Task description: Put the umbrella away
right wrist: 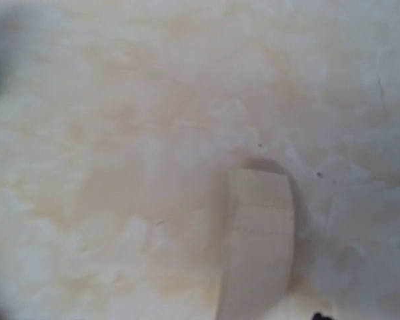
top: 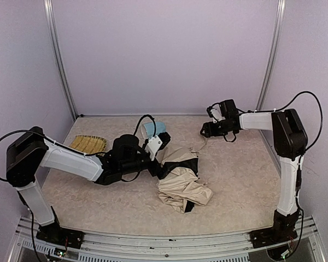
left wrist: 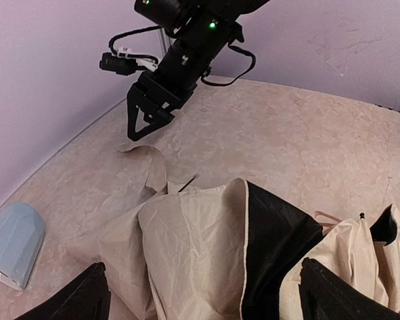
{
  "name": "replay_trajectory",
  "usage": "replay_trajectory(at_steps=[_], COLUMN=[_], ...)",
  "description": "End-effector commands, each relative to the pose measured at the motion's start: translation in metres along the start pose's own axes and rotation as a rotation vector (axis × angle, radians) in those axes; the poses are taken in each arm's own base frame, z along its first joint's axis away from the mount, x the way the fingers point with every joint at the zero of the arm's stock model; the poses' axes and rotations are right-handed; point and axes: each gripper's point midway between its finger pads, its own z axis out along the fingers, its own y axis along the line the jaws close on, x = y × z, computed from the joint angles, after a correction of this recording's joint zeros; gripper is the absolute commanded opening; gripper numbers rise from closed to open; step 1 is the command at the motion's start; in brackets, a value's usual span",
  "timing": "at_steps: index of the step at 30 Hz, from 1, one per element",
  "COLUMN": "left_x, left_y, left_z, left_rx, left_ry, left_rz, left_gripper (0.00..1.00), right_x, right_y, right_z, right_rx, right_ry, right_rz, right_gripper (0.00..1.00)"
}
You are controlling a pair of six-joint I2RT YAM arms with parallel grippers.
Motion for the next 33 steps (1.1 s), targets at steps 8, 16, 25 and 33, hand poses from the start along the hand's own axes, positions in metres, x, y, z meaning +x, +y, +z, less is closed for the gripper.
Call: replay_trajectory(at_steps=[8, 16, 25, 33], left_x=[-0.009, -0.014, -0.022, -0.023], left_y=[0.005, 0.016, 0.043, 0.042], left_z=[-0.002, -0.017, -0.055, -0.069], left_rx=[0.019, -0.007, -0.088, -0.103], left_ry=[-0.024, -0.030, -0.071, -0.077], left_rz=[0.000, -0.011, -0.033, -0.043], left_gripper=[0.97, 0.97, 0.97, 0.97], right_x=[0.044, 0.016, -0.120, -0.131], right_y=[-0.015, -0.010, 0.117, 0.221], right_z=[0.046, 0.045, -0.084, -0.211], right_rx=[0.014, -0.013, -0.534, -0.834], right_ry=[0.142, 0.061, -0.359, -0.602], right_rz=[0.054, 0.006, -0.346, -0.610], right_gripper=[0.51, 0.00, 0.00, 0.00])
